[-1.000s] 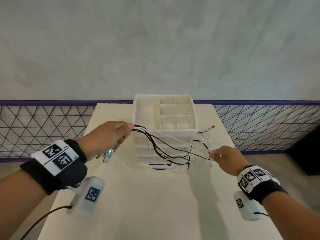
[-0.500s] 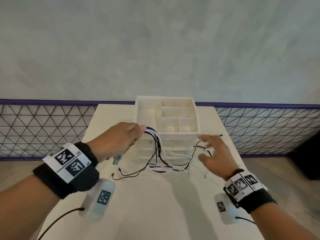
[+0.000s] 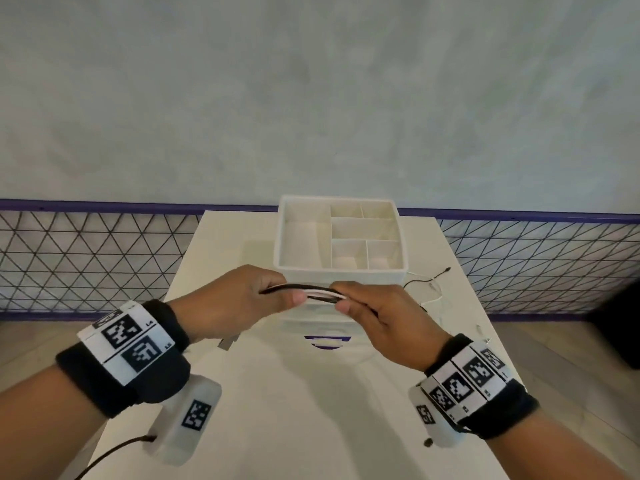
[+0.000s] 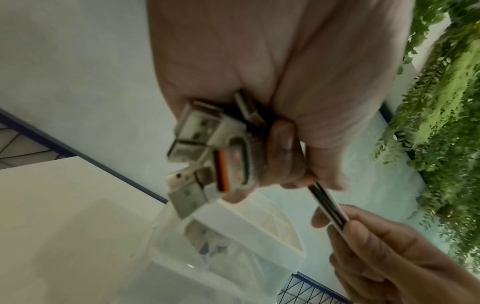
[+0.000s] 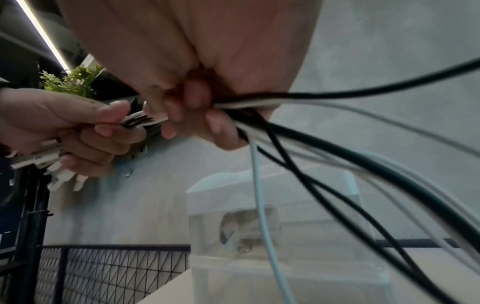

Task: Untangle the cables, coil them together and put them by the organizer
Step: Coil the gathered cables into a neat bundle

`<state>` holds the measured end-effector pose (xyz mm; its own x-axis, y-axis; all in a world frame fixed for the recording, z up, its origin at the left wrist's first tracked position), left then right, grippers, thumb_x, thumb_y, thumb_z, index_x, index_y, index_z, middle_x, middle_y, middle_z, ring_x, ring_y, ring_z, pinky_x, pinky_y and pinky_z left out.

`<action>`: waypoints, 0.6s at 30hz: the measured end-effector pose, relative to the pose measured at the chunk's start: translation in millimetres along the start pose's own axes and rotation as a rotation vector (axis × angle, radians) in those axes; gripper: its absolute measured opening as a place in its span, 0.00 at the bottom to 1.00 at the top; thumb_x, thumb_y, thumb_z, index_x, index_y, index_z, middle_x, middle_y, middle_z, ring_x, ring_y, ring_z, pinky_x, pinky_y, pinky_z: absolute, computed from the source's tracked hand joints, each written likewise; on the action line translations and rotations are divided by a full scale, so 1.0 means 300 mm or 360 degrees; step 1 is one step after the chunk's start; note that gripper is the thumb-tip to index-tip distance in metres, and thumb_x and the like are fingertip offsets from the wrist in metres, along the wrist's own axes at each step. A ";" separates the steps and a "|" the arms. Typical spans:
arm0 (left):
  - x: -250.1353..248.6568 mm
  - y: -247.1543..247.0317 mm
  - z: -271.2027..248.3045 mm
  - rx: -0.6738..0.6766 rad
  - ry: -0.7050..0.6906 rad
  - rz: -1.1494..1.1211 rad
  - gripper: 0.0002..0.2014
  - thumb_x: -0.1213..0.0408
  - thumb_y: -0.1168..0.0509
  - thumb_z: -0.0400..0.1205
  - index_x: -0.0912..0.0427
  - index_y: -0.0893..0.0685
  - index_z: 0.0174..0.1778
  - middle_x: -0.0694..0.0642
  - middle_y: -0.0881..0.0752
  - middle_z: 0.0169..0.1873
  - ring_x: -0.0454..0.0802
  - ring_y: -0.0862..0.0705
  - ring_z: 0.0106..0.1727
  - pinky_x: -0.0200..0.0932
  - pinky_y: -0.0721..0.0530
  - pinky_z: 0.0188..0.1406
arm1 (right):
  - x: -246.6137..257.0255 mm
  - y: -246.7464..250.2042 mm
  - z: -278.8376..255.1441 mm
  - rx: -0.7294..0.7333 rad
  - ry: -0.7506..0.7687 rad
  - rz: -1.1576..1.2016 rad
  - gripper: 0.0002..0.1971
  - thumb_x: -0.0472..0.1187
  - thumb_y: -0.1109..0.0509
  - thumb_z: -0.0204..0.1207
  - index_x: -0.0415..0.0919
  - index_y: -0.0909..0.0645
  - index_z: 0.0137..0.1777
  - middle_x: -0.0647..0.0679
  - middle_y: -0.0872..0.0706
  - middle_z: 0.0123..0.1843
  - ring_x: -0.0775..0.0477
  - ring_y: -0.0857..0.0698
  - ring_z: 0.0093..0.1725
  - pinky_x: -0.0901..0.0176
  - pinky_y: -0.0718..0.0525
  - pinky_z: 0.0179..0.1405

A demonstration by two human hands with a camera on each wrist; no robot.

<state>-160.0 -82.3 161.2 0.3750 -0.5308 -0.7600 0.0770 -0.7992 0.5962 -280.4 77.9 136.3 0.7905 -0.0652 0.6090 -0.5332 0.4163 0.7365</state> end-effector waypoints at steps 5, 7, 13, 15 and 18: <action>-0.064 0.016 0.015 -0.0563 -0.0250 -0.0534 0.20 0.41 0.35 0.78 0.51 0.25 0.28 0.45 0.32 0.18 0.50 0.31 0.21 0.43 0.32 0.22 | 0.090 0.110 0.025 -0.0605 0.0061 0.0107 0.09 0.38 0.38 0.86 0.37 0.17 0.50 0.56 0.25 0.29 0.56 0.26 0.28 0.66 0.29 0.29; -0.090 -0.005 0.026 -0.0747 -0.0208 -0.1011 0.21 0.38 0.38 0.79 0.52 0.26 0.32 0.46 0.32 0.20 0.50 0.30 0.25 0.42 0.34 0.23 | 0.133 0.113 0.045 -0.0697 0.0089 0.0222 0.09 0.36 0.39 0.87 0.35 0.18 0.50 0.54 0.24 0.31 0.52 0.24 0.31 0.61 0.25 0.32; -0.220 -0.139 0.041 -0.0411 -0.0286 -0.1425 0.25 0.34 0.36 0.74 0.54 0.21 0.30 0.50 0.24 0.22 0.46 0.21 0.25 0.39 0.25 0.22 | 0.212 0.012 0.057 -0.0696 0.0206 0.0173 0.11 0.29 0.43 0.79 0.31 0.17 0.48 0.45 0.17 0.37 0.53 0.22 0.34 0.59 0.22 0.33; -0.179 -0.144 0.053 -0.0525 -0.0073 -0.1509 0.25 0.38 0.36 0.79 0.50 0.21 0.23 0.47 0.25 0.19 0.45 0.23 0.23 0.38 0.27 0.22 | 0.203 -0.011 0.049 -0.0561 0.0220 0.0123 0.11 0.31 0.42 0.79 0.33 0.17 0.50 0.51 0.22 0.37 0.53 0.24 0.34 0.55 0.21 0.31; -0.102 -0.134 0.069 -0.0614 0.0138 -0.1738 0.27 0.36 0.40 0.82 0.51 0.30 0.23 0.50 0.26 0.22 0.48 0.29 0.22 0.40 0.33 0.25 | 0.175 -0.015 0.026 -0.0300 0.0185 0.0065 0.17 0.33 0.36 0.84 0.39 0.20 0.72 0.53 0.19 0.41 0.51 0.21 0.38 0.53 0.17 0.39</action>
<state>-193.7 -39.6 155.2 -0.0038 0.4210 -0.9070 0.6695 -0.6727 -0.3151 -238.8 65.6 167.3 0.8045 0.0556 0.5914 -0.5085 0.5792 0.6372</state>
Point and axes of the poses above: each hand's wrist, its own z-axis towards the middle knuckle, its own y-axis out of the back of the hand, x = y × z, the point moved 5 cm from there along z, towards the middle knuckle
